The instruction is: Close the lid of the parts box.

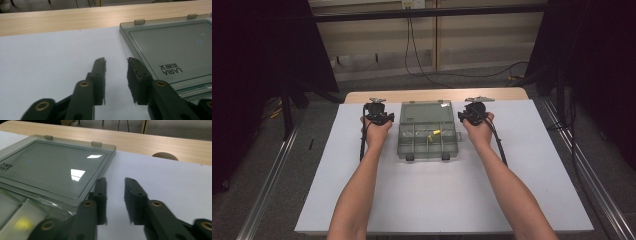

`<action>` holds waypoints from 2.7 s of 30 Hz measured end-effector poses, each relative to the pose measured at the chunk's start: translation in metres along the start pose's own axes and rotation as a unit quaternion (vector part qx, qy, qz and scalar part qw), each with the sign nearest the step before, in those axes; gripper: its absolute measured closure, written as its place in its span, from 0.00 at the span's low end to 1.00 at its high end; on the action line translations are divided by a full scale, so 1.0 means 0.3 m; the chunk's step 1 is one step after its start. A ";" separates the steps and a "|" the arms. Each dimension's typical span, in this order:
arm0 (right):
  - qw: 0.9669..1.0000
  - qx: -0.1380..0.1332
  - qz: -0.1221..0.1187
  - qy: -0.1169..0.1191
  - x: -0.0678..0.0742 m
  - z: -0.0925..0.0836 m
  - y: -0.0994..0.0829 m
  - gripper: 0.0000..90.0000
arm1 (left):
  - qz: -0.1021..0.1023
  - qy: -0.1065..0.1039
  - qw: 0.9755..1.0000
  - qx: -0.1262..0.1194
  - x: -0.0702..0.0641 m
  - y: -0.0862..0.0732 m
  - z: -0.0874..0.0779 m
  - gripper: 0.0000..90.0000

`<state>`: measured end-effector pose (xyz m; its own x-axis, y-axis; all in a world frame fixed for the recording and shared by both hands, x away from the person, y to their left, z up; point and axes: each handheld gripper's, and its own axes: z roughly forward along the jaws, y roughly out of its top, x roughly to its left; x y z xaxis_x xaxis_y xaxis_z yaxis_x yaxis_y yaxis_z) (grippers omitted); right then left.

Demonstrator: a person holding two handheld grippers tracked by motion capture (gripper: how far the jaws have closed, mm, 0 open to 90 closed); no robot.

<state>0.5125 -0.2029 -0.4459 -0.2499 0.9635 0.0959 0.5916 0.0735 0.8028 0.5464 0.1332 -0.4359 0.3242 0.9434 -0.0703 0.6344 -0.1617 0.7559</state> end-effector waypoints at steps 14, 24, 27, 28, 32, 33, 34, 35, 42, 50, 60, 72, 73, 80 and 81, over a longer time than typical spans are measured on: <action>0.999 0.049 0.009 0.007 -0.002 0.097 0.015 1.00 | -0.027 -0.020 0.999 0.039 0.006 0.005 0.099 1.00; 0.999 0.054 0.007 0.007 0.000 0.134 0.013 1.00 | -0.033 -0.027 0.998 0.042 0.006 0.004 0.121 1.00; 0.999 0.053 0.007 0.008 0.000 0.136 0.013 1.00 | -0.034 -0.033 0.998 0.038 0.001 0.003 0.126 1.00; 0.999 0.052 0.008 0.009 0.000 0.136 0.012 1.00 | -0.033 -0.035 0.998 0.038 -0.002 0.004 0.130 1.00; 0.999 0.048 0.019 0.011 -0.001 0.142 0.012 1.00 | -0.031 -0.034 0.998 0.038 -0.016 0.010 0.139 1.00; 0.998 0.048 0.025 0.012 -0.002 0.143 0.013 1.00 | -0.032 -0.034 0.998 0.041 -0.016 0.012 0.140 1.00; 0.998 0.048 0.026 0.014 -0.004 0.145 0.014 1.00 | -0.034 -0.035 0.998 0.039 -0.018 0.014 0.144 1.00; 0.998 0.051 0.029 0.016 -0.005 0.146 0.016 1.00 | -0.032 -0.035 0.998 0.041 -0.019 0.016 0.145 1.00; 0.998 0.048 0.042 0.023 -0.013 0.159 0.022 1.00 | -0.042 -0.034 0.998 0.042 -0.024 0.026 0.161 1.00; 0.997 0.051 0.055 0.021 -0.009 0.167 0.028 1.00 | -0.043 -0.022 0.998 0.047 -0.037 0.031 0.160 1.00; 0.997 0.048 0.052 0.017 -0.006 0.167 0.027 1.00 | -0.045 -0.018 0.998 0.050 -0.038 0.032 0.162 1.00; 0.998 0.051 0.037 -0.004 0.012 0.170 0.028 1.00 | -0.045 -0.008 0.997 0.057 -0.047 0.036 0.165 1.00; 0.998 0.050 0.038 0.000 0.009 0.169 0.027 1.00 | -0.043 -0.008 0.997 0.056 -0.048 0.036 0.164 1.00; 0.997 0.042 0.058 0.007 0.003 0.167 0.023 1.00 | -0.062 -0.016 0.996 0.057 -0.039 0.037 0.159 1.00; 0.998 0.041 0.057 0.007 0.003 0.167 0.022 1.00 | -0.064 -0.019 0.996 0.058 -0.037 0.037 0.157 1.00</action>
<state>0.5546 -0.1886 -0.4699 -0.1878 0.9633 0.1916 0.6776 -0.0141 0.7353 0.5830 0.1073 -0.4574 0.2600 0.9473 -0.1872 0.7484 -0.0752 0.6590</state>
